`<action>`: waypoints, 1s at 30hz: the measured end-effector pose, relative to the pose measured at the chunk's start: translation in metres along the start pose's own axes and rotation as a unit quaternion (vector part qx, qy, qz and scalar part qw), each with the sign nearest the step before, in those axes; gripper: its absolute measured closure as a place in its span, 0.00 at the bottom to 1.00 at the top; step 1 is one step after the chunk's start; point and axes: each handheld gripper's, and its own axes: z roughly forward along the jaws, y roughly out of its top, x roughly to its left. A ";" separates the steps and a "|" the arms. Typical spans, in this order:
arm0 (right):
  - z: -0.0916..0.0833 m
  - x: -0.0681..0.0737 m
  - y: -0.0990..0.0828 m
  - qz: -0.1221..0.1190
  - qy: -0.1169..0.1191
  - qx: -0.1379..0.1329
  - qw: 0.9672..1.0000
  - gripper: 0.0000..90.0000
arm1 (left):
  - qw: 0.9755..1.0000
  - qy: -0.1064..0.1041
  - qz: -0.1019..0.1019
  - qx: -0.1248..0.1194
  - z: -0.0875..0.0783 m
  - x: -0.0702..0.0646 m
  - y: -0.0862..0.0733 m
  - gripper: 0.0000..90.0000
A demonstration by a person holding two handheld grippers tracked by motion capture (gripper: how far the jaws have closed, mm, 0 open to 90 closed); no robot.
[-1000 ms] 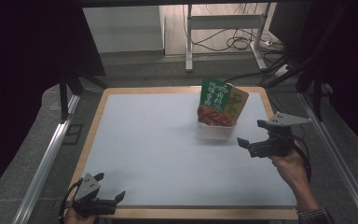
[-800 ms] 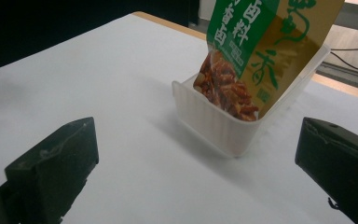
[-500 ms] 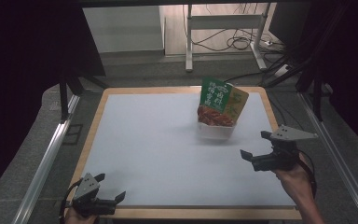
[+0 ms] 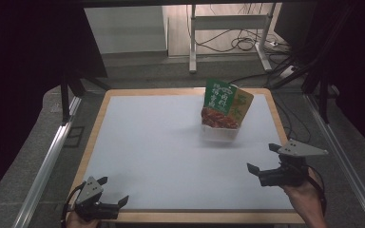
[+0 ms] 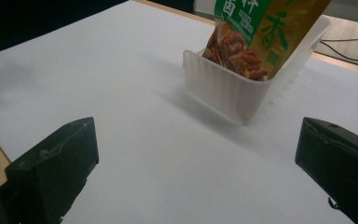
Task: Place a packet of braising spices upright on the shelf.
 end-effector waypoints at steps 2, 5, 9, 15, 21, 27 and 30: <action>-0.001 0.002 -0.003 0.000 -0.001 0.001 1.000 0.00 | 1.000 0.000 0.001 0.000 0.000 0.000 0.000 0.00; -0.003 0.004 -0.008 0.005 -0.002 0.000 1.000 0.00 | 1.000 0.001 0.002 0.001 0.000 0.000 0.000 0.00; -0.005 0.006 -0.013 0.007 -0.004 -0.002 1.000 0.00 | 1.000 0.000 0.003 0.002 0.001 -0.001 0.000 0.00; -0.006 0.010 -0.023 0.006 -0.007 0.000 1.000 0.00 | 1.000 0.002 0.008 0.004 0.001 -0.002 0.000 0.00; -0.004 0.014 -0.034 0.010 -0.010 0.000 1.000 0.00 | 1.000 0.003 0.012 0.006 0.001 -0.003 0.000 0.00; -0.001 0.018 -0.046 0.008 -0.014 0.002 1.000 0.00 | 1.000 0.004 0.013 0.006 0.002 -0.003 0.000 0.00; 0.000 0.019 -0.050 0.007 -0.016 0.002 1.000 0.00 | 1.000 0.004 0.014 0.006 0.002 -0.003 0.000 0.00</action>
